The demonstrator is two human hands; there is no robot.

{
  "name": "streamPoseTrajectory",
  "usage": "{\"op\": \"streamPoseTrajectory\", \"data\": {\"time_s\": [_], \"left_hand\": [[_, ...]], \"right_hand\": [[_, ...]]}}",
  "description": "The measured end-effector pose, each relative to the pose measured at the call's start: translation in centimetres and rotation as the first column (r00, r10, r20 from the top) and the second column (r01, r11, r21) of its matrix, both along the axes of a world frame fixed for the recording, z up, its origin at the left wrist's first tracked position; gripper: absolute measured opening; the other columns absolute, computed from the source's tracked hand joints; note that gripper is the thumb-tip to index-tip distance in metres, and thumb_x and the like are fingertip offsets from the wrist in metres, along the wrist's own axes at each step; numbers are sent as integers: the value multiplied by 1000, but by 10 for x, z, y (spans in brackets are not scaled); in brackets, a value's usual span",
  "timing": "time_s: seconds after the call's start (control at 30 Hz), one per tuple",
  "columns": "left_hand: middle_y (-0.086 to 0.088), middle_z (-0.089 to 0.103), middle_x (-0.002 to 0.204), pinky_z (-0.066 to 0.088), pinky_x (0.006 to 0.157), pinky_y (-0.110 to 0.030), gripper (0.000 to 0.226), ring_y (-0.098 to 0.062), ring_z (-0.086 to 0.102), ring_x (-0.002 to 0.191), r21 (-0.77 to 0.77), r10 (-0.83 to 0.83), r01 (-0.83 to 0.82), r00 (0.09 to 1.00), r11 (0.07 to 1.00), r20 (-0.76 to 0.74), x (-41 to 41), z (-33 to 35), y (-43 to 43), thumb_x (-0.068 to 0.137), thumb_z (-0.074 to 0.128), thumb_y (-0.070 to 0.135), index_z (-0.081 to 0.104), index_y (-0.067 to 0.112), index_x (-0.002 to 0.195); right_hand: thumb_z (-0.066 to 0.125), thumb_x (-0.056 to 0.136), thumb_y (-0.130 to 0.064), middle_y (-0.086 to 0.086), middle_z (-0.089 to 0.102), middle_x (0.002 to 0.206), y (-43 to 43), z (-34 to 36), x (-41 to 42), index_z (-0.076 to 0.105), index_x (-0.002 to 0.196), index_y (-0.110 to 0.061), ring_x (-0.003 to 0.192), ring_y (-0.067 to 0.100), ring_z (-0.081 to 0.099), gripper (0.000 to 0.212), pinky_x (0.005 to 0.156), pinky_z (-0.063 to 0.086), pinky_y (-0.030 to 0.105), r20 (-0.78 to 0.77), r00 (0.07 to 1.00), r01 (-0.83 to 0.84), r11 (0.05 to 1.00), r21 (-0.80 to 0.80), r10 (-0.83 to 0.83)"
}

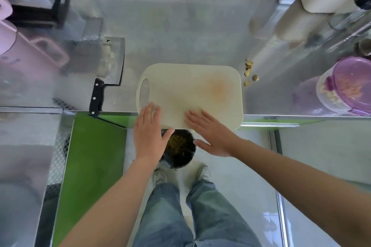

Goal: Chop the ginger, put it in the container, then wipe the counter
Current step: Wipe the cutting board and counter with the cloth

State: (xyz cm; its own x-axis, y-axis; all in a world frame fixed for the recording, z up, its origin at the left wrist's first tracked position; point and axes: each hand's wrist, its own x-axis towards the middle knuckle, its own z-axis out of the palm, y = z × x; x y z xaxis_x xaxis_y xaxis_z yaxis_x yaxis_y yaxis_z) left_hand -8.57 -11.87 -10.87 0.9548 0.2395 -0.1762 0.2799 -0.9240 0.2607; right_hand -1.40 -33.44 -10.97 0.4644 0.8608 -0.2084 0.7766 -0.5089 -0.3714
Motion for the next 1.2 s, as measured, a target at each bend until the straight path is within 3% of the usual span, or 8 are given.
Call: {"op": "streamPoseTrajectory", "data": {"time_s": [0.13,0.3,0.5,0.67,0.87,1.03,1.13,1.2], "left_hand": [[-10,25,156,26,115,-43,75,-28,22,144,18,-61,61,998,998,12,-3,-2,8,87,61,46,31,13,147],[-11,28,154,28,114,-43,69,-29,25,142,20,-88,87,996,996,24,-4,-1,11,89,61,41,34,13,146],[-12,32,152,32,112,-44,66,-31,29,140,11,-79,78,996,997,37,-3,0,12,88,63,38,38,12,144],[-12,30,154,28,114,-42,66,-30,26,142,9,-74,73,997,997,32,-3,0,9,90,61,38,36,12,145],[-12,28,154,28,115,-43,67,-30,25,142,-11,-48,48,998,999,33,-3,1,8,90,62,37,36,12,146],[-11,28,154,27,115,-42,66,-29,24,142,-20,-33,34,999,999,27,-2,1,7,89,63,36,36,13,146],[-11,28,155,26,115,-42,66,-28,24,143,-22,-42,42,999,999,21,-2,2,8,89,63,36,36,13,146],[-11,28,155,26,116,-42,65,-28,24,142,-24,-51,52,998,998,26,-3,3,10,90,62,34,36,14,146]], "right_hand": [[36,101,-32,4,20,158,-4,6,-25,26,150,-13,148,16,11,54,121,7,40,-62,991,-109,988,111,116],[21,97,-47,5,5,160,17,10,6,9,153,-12,148,15,-2,67,121,8,43,-16,970,242,970,22,-242],[36,100,-33,7,20,158,4,11,-34,26,150,-12,147,19,14,55,121,7,41,-59,991,-116,990,75,120],[20,96,-45,8,9,160,23,15,-4,12,152,-11,148,19,3,66,120,10,45,-27,975,221,974,37,-221],[36,99,-33,8,14,159,4,8,-46,20,151,-9,148,19,6,59,121,5,41,-94,982,-160,986,52,164],[22,96,-43,10,8,159,13,11,-17,12,152,-9,148,22,1,66,120,10,45,-20,982,187,982,-3,-187],[29,98,-37,10,17,158,10,9,-37,21,151,-8,148,22,9,61,121,8,44,-61,989,-131,991,23,132],[33,99,-34,9,22,157,9,10,-37,24,150,-10,147,20,14,57,121,7,40,-66,981,-179,980,84,184]]}}
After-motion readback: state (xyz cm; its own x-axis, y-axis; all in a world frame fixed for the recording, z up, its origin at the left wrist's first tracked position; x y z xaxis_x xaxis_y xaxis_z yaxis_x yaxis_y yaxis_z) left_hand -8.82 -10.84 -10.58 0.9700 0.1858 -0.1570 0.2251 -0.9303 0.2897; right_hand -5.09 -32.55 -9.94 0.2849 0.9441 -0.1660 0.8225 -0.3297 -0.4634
